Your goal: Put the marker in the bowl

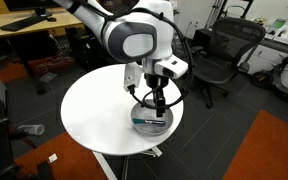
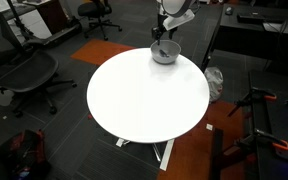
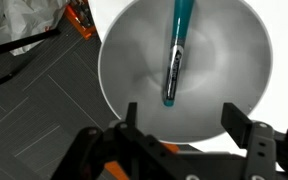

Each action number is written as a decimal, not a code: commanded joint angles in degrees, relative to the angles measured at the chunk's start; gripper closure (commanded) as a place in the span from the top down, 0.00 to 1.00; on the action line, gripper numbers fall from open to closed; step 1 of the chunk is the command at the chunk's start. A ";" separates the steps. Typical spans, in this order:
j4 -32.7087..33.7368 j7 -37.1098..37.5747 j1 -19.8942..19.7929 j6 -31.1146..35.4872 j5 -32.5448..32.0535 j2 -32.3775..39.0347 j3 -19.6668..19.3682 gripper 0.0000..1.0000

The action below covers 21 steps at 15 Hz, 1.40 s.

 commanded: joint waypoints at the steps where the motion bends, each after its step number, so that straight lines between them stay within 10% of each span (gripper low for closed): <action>1: -3.46 -1.34 0.76 -0.80 0.53 -5.57 -0.62 1.00; 14: -13.38 -3.86 1.66 -7.72 -1.59 -21.78 0.30 1.00; 21: -11.05 -2.48 1.23 -6.79 -0.94 -18.96 0.32 1.00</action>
